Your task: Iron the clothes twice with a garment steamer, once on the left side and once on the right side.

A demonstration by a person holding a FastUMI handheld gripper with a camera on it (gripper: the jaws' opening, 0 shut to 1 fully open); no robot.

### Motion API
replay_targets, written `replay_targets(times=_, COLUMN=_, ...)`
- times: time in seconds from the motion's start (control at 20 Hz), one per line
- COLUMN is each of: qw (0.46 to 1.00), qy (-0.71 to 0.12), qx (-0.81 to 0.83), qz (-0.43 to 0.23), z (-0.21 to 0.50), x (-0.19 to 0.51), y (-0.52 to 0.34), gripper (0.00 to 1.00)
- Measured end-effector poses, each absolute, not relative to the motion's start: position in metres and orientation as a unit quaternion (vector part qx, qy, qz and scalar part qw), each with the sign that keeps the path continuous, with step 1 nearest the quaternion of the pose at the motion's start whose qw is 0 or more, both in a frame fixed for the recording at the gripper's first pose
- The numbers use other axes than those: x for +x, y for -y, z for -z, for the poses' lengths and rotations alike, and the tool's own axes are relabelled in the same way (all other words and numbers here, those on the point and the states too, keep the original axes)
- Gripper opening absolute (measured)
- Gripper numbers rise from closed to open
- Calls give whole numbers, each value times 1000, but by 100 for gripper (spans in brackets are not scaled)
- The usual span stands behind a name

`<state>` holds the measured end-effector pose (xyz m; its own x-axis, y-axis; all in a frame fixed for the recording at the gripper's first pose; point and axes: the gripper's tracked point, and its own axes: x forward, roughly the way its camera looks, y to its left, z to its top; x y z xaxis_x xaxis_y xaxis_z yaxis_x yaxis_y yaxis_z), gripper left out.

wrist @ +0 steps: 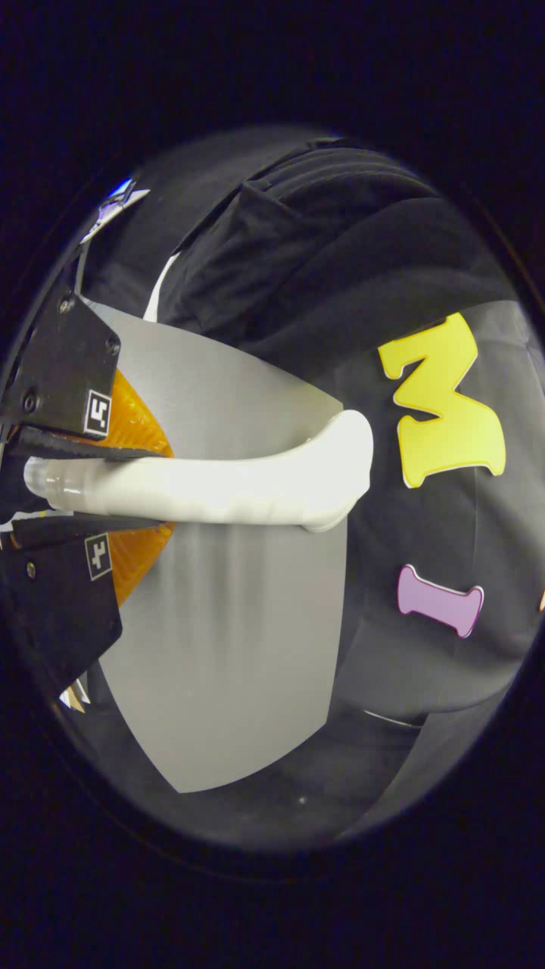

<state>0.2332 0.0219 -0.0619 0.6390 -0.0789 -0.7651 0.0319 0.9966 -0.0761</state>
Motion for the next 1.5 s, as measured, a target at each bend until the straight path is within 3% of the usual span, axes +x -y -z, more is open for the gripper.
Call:
replay_targets(times=0.4, qw=950, qy=-308, qx=40, qz=31, z=-1, x=222, y=-29, gripper=33)
replay_targets(times=0.95, qw=992, qy=-119, qx=29, qz=-17, z=-108, x=141, y=-52, gripper=33)
replay_targets(times=1.5, qw=999, qy=30, qx=25, qz=-26, z=-121, x=96, y=-47, gripper=33)
